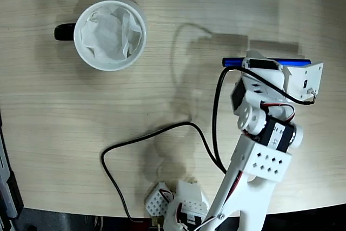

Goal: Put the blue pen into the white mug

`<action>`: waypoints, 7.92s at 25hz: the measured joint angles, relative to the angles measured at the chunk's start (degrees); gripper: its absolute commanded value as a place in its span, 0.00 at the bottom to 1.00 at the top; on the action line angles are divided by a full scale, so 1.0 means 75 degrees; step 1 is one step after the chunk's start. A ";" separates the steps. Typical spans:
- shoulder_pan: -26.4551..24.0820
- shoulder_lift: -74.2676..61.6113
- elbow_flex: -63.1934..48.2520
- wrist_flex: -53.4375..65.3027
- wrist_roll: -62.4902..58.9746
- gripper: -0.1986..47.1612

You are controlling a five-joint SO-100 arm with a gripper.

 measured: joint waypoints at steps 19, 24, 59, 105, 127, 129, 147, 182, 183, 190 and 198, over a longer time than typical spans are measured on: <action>-0.1395 0.3539 0.1980 -0.2660 0.0668 0.01; -0.2227 0.4383 0.2391 -0.2906 0.2367 0.00; -0.6270 0.8074 0.6551 -0.7512 1.0008 0.00; -0.3973 1.1883 1.1320 -0.8437 0.2543 0.00; -0.1898 1.6383 1.1871 0.0410 0.3445 0.00; -0.1898 1.6395 1.1871 0.0480 0.3633 0.00; -0.1910 1.6430 1.1871 0.0563 0.3727 0.00; -0.1910 1.6430 1.1871 0.0563 0.3727 0.00; -0.1910 1.6430 1.1871 0.0563 0.3727 0.00; -0.1910 1.6430 1.1871 0.0563 0.3727 0.00; -0.1910 1.6430 1.1871 0.0563 0.3727 0.00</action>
